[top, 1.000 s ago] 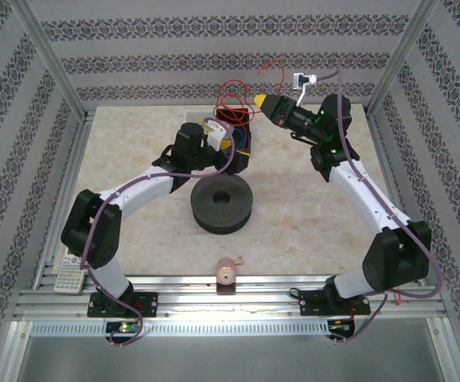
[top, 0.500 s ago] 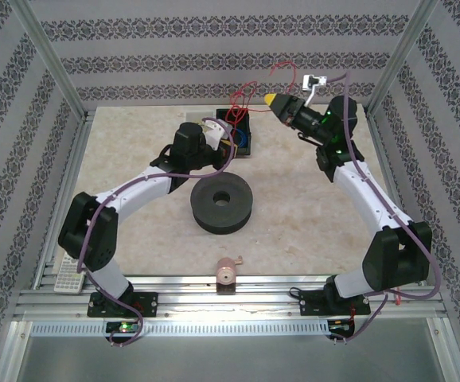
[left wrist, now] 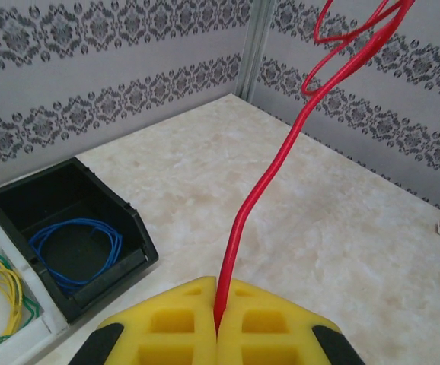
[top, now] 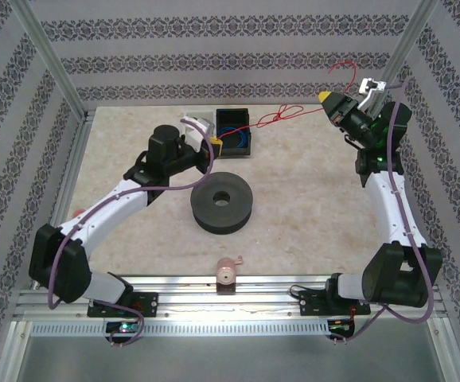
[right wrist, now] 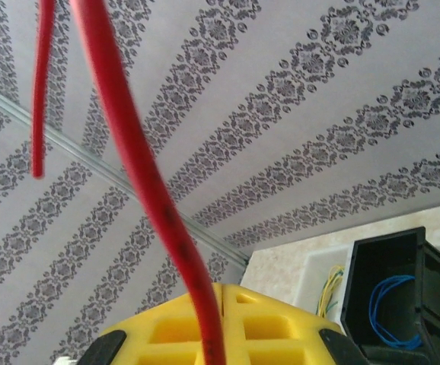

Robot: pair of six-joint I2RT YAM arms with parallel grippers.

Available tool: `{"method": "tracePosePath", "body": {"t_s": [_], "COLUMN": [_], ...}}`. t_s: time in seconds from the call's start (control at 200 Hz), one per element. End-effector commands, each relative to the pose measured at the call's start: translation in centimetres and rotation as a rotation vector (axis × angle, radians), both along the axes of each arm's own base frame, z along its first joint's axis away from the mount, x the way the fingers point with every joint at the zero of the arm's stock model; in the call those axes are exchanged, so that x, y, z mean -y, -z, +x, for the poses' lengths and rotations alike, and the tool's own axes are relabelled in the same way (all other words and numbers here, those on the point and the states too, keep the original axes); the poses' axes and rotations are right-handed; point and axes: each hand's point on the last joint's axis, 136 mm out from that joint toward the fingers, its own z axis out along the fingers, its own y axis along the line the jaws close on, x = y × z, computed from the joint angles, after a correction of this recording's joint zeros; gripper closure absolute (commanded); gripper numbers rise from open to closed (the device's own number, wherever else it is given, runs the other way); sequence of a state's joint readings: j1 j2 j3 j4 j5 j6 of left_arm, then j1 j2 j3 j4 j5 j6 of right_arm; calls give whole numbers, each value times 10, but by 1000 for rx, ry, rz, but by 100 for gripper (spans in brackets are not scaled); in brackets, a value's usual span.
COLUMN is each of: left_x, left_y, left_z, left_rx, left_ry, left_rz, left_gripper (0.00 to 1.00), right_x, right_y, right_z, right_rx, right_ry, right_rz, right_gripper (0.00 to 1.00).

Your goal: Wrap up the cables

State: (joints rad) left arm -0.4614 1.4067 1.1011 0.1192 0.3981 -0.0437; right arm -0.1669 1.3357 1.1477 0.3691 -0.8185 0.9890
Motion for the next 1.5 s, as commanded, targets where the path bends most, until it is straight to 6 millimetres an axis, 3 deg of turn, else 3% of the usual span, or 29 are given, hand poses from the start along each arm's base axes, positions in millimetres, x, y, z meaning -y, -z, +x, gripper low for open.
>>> {"method": "tracePosePath", "body": {"t_s": [0.0, 0.385, 0.944, 1.294, 1.494], "left_x": [-51, -134, -213, -241, -276], "left_y": [19, -8, -19, -27, -33], "left_z": [4, -4, -8, -10, -13], "left_rx": [-56, -31, -53, -50, -49], "left_ry": [-152, -348, -599, -690, -818], "left_rz": [83, 34, -5, -9, -15], "left_gripper": [100, 100, 100, 100, 100], "right_x": [36, 82, 141, 172, 201], "right_y": [-11, 5, 22, 30, 28], "right_z": [-1, 4, 0, -6, -15], "right_rx": [55, 13, -32, -46, -44], "right_ry": [118, 218, 348, 429, 484], "right_rz": [-19, -5, 18, 17, 55], "right_gripper": [100, 100, 100, 100, 100]}}
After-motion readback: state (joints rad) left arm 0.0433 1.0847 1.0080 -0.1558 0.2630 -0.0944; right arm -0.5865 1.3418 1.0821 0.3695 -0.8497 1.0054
